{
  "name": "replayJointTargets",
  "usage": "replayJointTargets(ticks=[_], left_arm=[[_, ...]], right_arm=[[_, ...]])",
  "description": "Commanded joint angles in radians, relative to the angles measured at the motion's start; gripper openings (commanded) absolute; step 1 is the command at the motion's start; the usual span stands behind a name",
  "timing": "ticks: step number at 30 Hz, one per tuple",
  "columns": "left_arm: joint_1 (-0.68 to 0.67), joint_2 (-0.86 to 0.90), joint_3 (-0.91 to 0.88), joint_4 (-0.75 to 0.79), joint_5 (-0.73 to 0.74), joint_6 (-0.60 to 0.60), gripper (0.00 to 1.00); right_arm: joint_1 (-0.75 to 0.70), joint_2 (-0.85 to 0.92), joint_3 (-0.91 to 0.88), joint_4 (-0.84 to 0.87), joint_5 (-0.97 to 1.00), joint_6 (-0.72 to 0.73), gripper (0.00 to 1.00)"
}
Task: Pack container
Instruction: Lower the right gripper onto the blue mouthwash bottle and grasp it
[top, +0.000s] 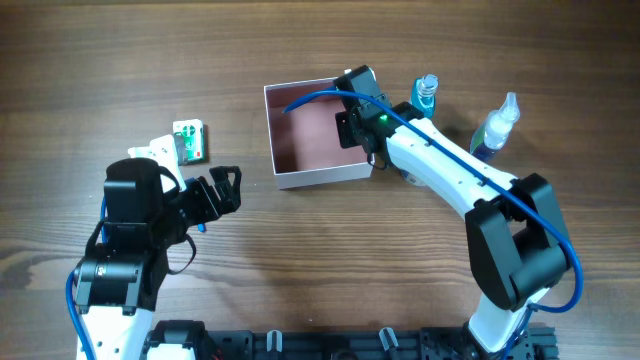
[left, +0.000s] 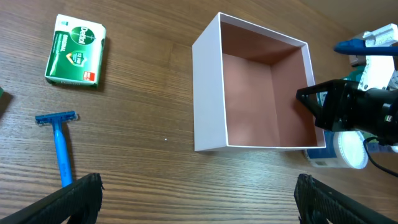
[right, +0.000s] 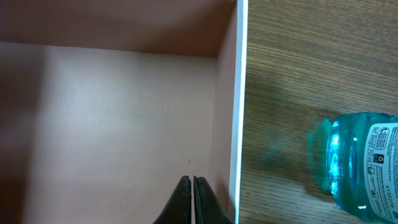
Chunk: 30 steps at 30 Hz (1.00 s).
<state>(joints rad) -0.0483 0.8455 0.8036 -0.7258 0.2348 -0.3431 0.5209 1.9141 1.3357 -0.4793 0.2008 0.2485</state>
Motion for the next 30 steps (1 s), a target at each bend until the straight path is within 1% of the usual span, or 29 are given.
replayJointTargets(ticks=[1, 4, 5, 7, 9, 10, 11, 12, 13, 15, 17, 20, 24, 28, 30], left_arm=[[-0.006, 0.0, 0.021, 0.004, 0.022, -0.008, 1.0], [-0.006, 0.0, 0.021, 0.004, 0.019, -0.005, 1.0], [-0.006, 0.0, 0.021, 0.004, 0.019, -0.005, 1.0], [-0.006, 0.0, 0.021, 0.004, 0.018, -0.005, 1.0], [-0.006, 0.0, 0.021, 0.004, 0.018, -0.002, 1.0], [-0.006, 0.0, 0.021, 0.004, 0.018, -0.002, 1.0], [-0.006, 0.0, 0.021, 0.004, 0.018, -0.002, 1.0], [-0.006, 0.0, 0.021, 0.005, 0.018, -0.002, 1.0], [-0.006, 0.0, 0.021, 0.006, 0.018, -0.002, 1.0], [-0.006, 0.0, 0.021, 0.011, 0.018, -0.002, 1.0], [-0.006, 0.0, 0.021, 0.015, 0.018, -0.002, 1.0], [-0.006, 0.0, 0.021, 0.014, 0.019, -0.002, 1.0], [-0.006, 0.0, 0.021, 0.014, 0.019, -0.002, 1.0], [-0.006, 0.0, 0.021, 0.014, 0.019, -0.002, 1.0], [-0.006, 0.0, 0.021, 0.015, 0.019, -0.002, 1.0]], right_arm=[[0.001, -0.004, 0.0, -0.006, -0.085, -0.014, 0.04], [0.005, -0.057, 0.0, -0.008, -0.123, -0.026, 0.05], [0.005, -0.075, 0.002, -0.012, -0.132, -0.042, 0.1], [0.005, -0.143, 0.011, -0.036, -0.134, -0.078, 0.29], [0.005, -0.206, 0.034, -0.079, -0.13, -0.092, 0.35], [0.003, -0.239, 0.055, -0.11, -0.113, -0.092, 0.4], [0.001, -0.269, 0.083, -0.143, -0.084, -0.092, 0.51], [-0.005, -0.298, 0.126, -0.185, -0.042, -0.091, 0.73], [-0.009, -0.314, 0.167, -0.221, -0.009, -0.091, 0.81], [-0.023, -0.327, 0.267, -0.297, 0.045, -0.092, 0.89], [-0.05, -0.323, 0.402, -0.385, 0.066, -0.093, 0.94], [-0.092, -0.313, 0.533, -0.454, 0.065, -0.092, 0.95], [-0.171, -0.298, 0.605, -0.51, 0.051, -0.087, 0.96], [-0.277, -0.254, 0.607, -0.562, -0.038, -0.093, 0.96], [-0.315, -0.22, 0.607, -0.571, -0.081, -0.125, 0.96]])
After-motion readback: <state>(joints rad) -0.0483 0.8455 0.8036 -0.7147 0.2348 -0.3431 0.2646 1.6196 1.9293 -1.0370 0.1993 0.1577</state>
